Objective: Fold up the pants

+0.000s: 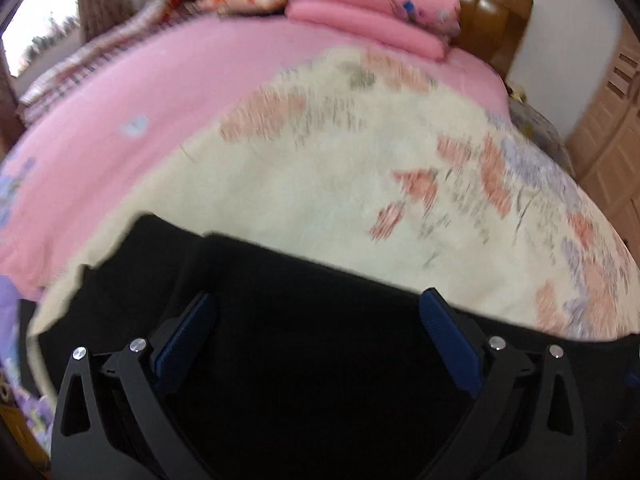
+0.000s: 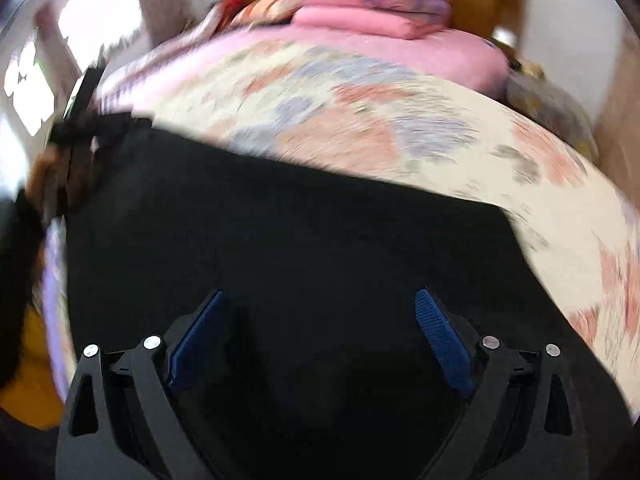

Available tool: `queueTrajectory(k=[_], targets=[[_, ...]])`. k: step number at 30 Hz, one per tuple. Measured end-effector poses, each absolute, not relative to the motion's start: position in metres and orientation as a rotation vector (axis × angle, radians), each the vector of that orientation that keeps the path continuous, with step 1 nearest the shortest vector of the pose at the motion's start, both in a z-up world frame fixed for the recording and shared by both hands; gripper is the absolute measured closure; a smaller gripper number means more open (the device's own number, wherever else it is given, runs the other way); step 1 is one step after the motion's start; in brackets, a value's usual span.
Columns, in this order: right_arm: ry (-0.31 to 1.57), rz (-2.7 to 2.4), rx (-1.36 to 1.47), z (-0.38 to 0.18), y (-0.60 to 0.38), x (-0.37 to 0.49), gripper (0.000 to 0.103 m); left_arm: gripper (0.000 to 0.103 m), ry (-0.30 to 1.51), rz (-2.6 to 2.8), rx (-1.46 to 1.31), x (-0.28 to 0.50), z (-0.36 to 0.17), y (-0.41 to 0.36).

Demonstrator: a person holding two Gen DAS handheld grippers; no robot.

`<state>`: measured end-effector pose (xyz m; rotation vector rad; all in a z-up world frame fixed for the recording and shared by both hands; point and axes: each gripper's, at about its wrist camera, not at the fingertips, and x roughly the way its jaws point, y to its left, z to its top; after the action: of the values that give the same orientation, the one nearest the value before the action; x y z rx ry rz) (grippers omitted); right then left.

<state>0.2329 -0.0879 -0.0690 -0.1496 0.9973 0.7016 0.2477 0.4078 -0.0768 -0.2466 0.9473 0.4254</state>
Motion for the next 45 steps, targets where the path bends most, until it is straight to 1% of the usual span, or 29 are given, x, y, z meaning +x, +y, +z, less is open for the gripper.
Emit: queueTrajectory(k=[3,4,6,8,11,12,14,15,17,19,22,25,27,28,29,30,32,35,38,40,43,45], targets=[[0.946,0.705,-0.100,-0.055,-0.105,0.244,0.011,0.002,0.863,0.316,-0.164,0.241,-0.045,0.349],[0.941,0.707,-0.103,-0.054,-0.105,0.248,0.011,0.002,0.856,0.210,-0.134,0.242,-0.038,0.314],[0.954,0.704,-0.117,-0.058,-0.102,0.257,0.011,0.002,0.871,0.024,-0.069,0.246,-0.038,0.254],[1.013,0.716,-0.106,-0.075,-0.101,0.276,0.009,0.002,0.924,-0.096,0.012,0.260,-0.052,0.207],[1.003,0.716,-0.069,-0.078,-0.108,0.282,0.010,0.001,1.016,-0.047,0.126,0.284,-0.090,0.176],[0.997,0.701,-0.066,-0.072,-0.112,0.280,0.010,0.001,1.030,-0.039,0.102,0.289,-0.098,0.177],[0.916,0.596,-0.135,-0.054,-0.124,0.261,0.010,0.002,1.014,0.008,-0.001,0.287,-0.090,0.184],[0.889,0.583,-0.164,-0.048,-0.130,0.252,0.010,0.002,1.003,0.029,-0.003,0.282,-0.083,0.181],[0.850,0.547,-0.197,-0.040,-0.151,0.235,0.009,0.002,0.923,-0.009,0.025,0.260,-0.063,0.155],[0.871,0.477,-0.202,-0.043,-0.181,0.222,0.008,0.002,0.882,-0.117,0.052,0.240,-0.050,0.116],[0.934,0.337,-0.178,-0.057,-0.230,0.207,0.008,0.002,0.900,-0.307,0.106,0.224,-0.054,0.046],[0.985,0.250,-0.099,-0.071,-0.277,0.203,0.008,0.002,0.940,-0.391,0.170,0.223,-0.075,-0.004],[1.030,0.268,-0.003,-0.082,-0.300,0.209,0.009,0.002,1.004,-0.402,0.189,0.234,-0.099,-0.026],[1.034,0.303,0.073,-0.083,-0.312,0.213,0.009,0.001,1.021,-0.381,0.205,0.240,-0.110,-0.030],[1.030,0.309,0.105,-0.080,-0.316,0.216,0.009,0.001,0.995,-0.376,0.211,0.242,-0.110,-0.031],[1.025,0.308,0.106,-0.077,-0.316,0.217,0.009,0.001,1.003,-0.377,0.209,0.246,-0.109,-0.030],[0.947,0.238,0.032,-0.060,-0.312,0.210,0.008,0.001,1.018,-0.350,0.179,0.250,-0.107,-0.025],[0.912,0.252,0.026,-0.042,-0.315,0.186,0.008,0.002,0.992,-0.308,0.122,0.233,-0.091,-0.011],[0.904,0.314,0.003,-0.037,-0.310,0.148,0.007,0.002,0.943,-0.290,0.108,0.204,-0.075,0.002],[0.937,0.341,-0.068,-0.045,-0.296,0.123,0.007,0.002,0.921,-0.268,0.109,0.183,-0.072,0.011],[0.998,0.355,-0.196,-0.073,-0.277,0.102,0.007,0.002,0.962,-0.252,0.121,0.172,-0.084,0.016],[0.965,0.339,-0.172,-0.082,-0.278,0.097,0.004,0.001,1.016,-0.239,0.135,0.174,-0.102,0.018]])
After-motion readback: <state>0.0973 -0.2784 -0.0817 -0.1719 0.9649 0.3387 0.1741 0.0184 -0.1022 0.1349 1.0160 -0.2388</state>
